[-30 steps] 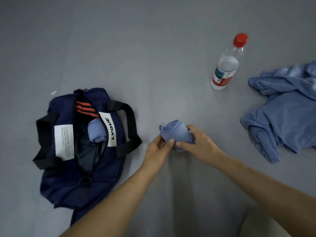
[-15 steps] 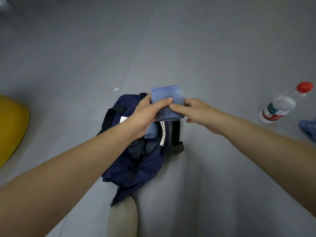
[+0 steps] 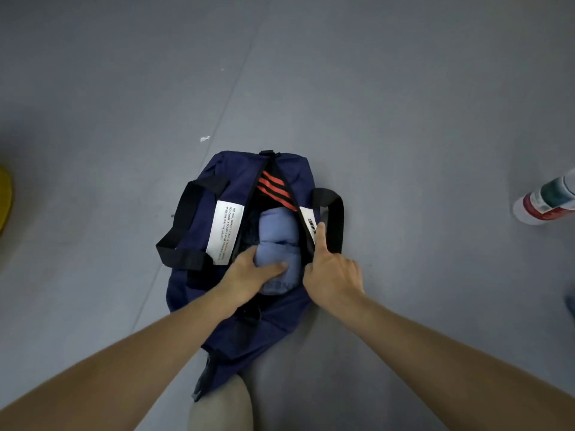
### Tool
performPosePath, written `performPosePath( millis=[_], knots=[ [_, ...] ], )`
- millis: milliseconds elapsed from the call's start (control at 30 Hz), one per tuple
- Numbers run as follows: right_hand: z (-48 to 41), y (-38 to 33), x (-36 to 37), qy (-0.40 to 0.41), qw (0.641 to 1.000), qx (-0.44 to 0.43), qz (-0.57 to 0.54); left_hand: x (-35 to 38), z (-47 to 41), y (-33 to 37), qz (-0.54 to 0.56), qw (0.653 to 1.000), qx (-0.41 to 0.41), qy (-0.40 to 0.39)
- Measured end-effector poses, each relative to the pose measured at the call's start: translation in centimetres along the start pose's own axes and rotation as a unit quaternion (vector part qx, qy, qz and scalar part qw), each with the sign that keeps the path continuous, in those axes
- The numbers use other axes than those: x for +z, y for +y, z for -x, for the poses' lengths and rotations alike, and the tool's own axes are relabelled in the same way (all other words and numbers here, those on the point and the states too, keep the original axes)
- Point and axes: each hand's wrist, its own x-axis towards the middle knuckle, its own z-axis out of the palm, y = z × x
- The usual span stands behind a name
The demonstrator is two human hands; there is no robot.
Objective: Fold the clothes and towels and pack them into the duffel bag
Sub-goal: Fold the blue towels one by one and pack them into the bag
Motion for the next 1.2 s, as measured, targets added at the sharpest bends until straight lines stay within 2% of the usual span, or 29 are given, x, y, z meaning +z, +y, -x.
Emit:
performPosePath(
  millis=[67,267,367,433,533,600,733,833,867,967,1067,1200],
  knots=[
    [0.3,-0.4,-0.6,-0.008,1.0,-0.015,0.006,0.7,-0.3,-0.9,-0.037,0.999,-0.005,-0.03],
    [0.7,-1.0,-0.9,-0.016,1.0,-0.026,-0.005,2.4,-3.1,-0.4,-0.036,0.998,-0.049,-0.022],
    [1.1,-0.2,-0.5,-0.016,1.0,-0.024,0.006,2.8,-3.8,-1.5,-0.006,0.998,-0.052,0.019],
    [1.3,0.4,-0.3,-0.013,1.0,-0.025,0.003,3.0,-4.1,-1.7,-0.075,0.995,-0.032,0.059],
    [1.6,0.8,-0.1,-0.01,0.999,-0.036,0.004,2.6,-3.6,-1.9,-0.269,0.953,0.029,0.134],
    [1.7,1.0,0.0,-0.007,0.999,-0.041,-0.001,2.0,-3.3,-2.2,-0.349,0.923,0.07,0.149],
    [1.4,1.3,0.1,-0.003,0.999,-0.045,-0.01,0.4,-3.5,-2.4,-0.392,0.903,0.102,0.146],
    [1.3,1.4,0.6,-0.007,0.998,-0.063,-0.015,0.0,-3.3,-2.5,-0.496,0.836,0.166,0.168],
    [1.3,1.5,0.7,-0.007,0.998,-0.068,-0.017,0.0,-3.0,-2.4,-0.507,0.827,0.174,0.171],
    [1.4,1.7,0.7,-0.008,0.996,-0.079,-0.037,0.2,-2.0,-1.9,-0.486,0.837,0.187,0.17],
    [1.7,2.0,0.6,-0.002,0.989,-0.125,-0.075,0.1,-0.8,-1.0,-0.447,0.841,0.252,0.171],
    [2.7,3.8,-0.9,-0.014,0.973,-0.191,-0.129,1.4,1.3,1.9,-0.279,0.9,0.317,0.11]
  ],
)
